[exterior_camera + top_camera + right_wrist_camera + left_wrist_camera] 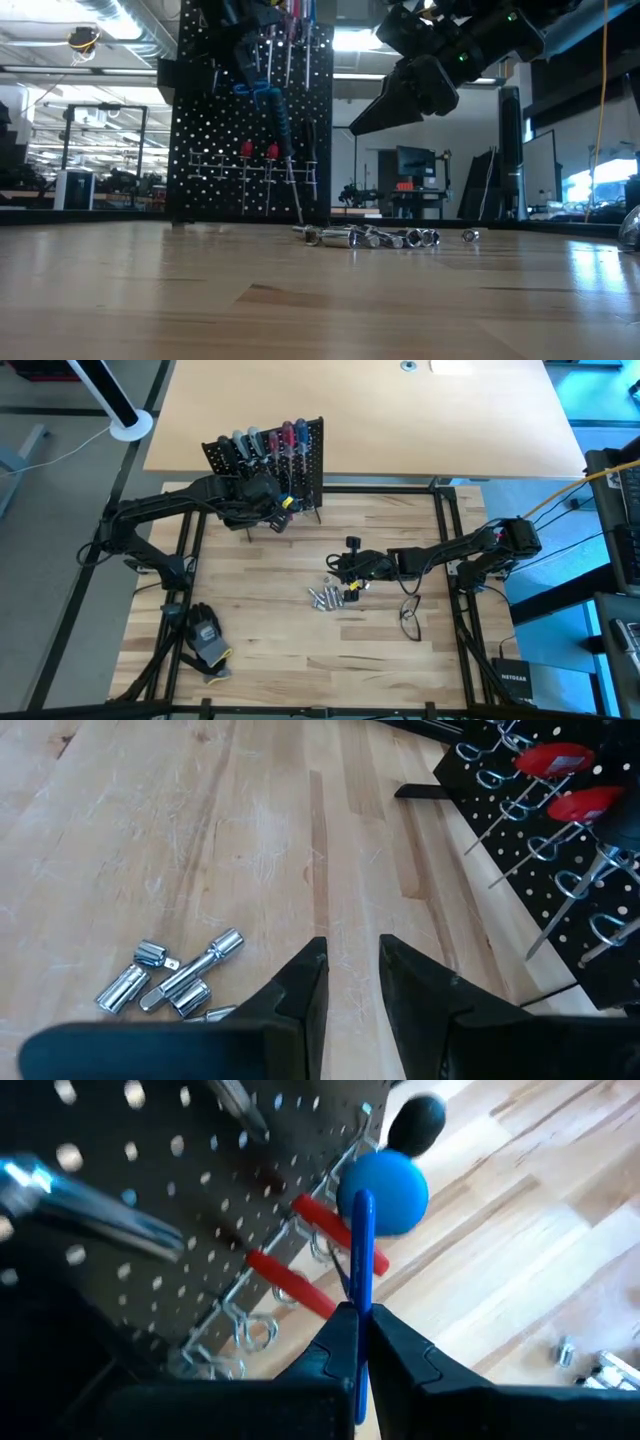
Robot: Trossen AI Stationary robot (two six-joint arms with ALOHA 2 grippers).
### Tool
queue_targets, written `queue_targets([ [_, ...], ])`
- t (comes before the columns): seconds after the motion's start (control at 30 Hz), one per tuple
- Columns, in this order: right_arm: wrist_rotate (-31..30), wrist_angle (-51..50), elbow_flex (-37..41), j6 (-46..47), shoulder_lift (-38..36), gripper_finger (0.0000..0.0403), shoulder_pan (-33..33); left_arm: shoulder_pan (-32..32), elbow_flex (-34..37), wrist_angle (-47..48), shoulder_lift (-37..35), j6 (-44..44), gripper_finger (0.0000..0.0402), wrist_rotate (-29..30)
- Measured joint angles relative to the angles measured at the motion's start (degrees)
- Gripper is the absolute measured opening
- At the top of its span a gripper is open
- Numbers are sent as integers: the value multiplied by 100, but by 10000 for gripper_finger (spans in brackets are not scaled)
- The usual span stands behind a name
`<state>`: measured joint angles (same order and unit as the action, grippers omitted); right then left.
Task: Hang tools onto peg board
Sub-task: Hang the blue pick tool onto the peg board
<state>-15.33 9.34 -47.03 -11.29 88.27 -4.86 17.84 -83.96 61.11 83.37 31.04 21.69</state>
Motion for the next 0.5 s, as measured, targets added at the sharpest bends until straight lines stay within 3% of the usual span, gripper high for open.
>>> queue_targets([
  [0.5,0,10,-2,52,26,95,2,-48,-32,162,3,155,0,-18],
])
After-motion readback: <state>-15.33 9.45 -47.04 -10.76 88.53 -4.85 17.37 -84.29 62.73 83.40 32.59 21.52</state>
